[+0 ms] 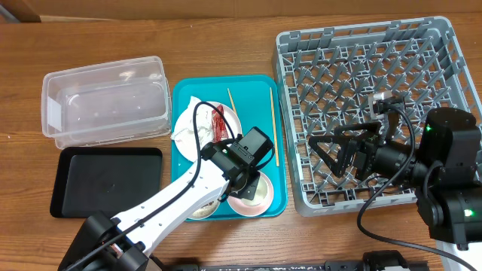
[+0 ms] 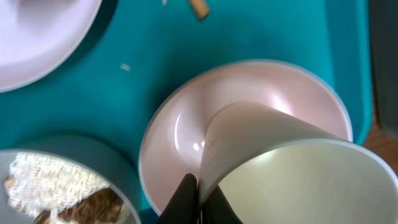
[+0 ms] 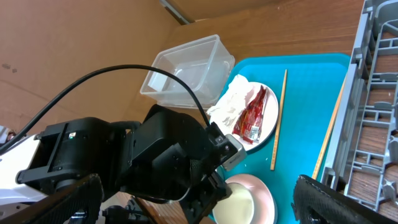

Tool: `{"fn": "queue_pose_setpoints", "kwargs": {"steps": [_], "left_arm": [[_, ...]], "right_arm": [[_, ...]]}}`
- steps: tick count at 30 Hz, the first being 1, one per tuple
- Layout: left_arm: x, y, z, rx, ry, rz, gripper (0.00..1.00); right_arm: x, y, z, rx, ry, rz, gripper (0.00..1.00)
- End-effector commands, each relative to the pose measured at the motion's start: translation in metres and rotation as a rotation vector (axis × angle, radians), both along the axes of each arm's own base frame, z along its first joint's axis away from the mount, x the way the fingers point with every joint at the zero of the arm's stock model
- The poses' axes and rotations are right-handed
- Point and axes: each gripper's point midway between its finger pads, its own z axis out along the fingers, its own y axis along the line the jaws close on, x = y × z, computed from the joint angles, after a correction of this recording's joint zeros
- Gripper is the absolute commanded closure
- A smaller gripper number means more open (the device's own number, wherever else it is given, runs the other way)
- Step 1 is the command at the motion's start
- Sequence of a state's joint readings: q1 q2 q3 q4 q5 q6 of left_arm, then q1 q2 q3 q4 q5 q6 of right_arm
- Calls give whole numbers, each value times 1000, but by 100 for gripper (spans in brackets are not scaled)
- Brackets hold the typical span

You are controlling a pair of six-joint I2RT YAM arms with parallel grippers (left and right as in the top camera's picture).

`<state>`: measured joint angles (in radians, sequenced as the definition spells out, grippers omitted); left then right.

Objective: Sort waste into correct bins and load items into the dishwasher
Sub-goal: 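Reach the left gripper to the white cup on the teal tray and grasp it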

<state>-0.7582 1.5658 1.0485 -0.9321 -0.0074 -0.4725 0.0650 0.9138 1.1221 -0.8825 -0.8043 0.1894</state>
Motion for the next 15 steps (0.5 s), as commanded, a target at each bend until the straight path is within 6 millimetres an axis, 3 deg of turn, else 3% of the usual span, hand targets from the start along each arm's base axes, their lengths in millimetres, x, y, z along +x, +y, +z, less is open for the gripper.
{"fn": "queue_pose_setpoints", "kwargs": {"steps": [1,7,15], "left_arm": [[7,0,13,-8,1,26,96],[6,6,33,-7,4,39,96],[18,0,73,-87,-56,52,96]], "right_arm": [[0,-1,11,3,-36,3,0],[0,-1,11,3,-35,3,0],[0,-1,10,3,-35,3,0]]}}
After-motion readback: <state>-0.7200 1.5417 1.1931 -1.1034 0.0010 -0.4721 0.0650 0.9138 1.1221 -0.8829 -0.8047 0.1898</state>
